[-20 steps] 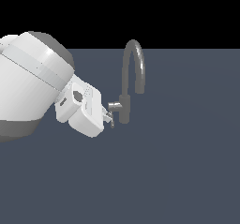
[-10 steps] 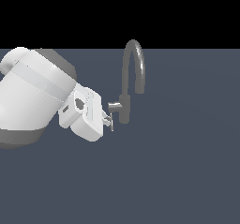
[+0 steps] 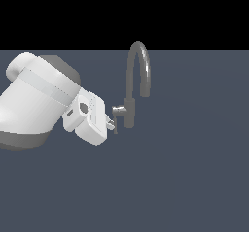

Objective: Turn on the faucet by rotating a designated handle.

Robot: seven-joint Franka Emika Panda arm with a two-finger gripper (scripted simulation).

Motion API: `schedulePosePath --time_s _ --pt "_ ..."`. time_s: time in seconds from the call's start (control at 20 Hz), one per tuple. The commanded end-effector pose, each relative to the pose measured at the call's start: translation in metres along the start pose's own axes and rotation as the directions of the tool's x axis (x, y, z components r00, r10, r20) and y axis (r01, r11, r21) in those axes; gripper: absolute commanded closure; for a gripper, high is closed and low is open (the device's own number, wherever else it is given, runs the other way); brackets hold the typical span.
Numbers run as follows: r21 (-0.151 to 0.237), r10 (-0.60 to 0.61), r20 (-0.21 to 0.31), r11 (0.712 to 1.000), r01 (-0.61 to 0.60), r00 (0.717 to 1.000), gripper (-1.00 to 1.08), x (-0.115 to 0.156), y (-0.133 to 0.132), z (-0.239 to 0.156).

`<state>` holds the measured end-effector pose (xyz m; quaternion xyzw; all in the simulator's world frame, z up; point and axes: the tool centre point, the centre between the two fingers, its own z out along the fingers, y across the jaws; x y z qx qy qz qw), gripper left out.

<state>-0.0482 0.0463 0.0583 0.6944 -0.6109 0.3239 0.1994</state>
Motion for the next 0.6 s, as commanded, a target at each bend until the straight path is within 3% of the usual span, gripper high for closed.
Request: schedulePosePath --time_s 0.0,0.55 --pt "-0.017 0.001 -0.012 1.000 -0.001 1.000 1.08 -0.004 0.003 0.013" --pt "-0.038 0.041 -0.026 0.998 -0.042 0.999 1.08 -0.014 -0.008 0.036"
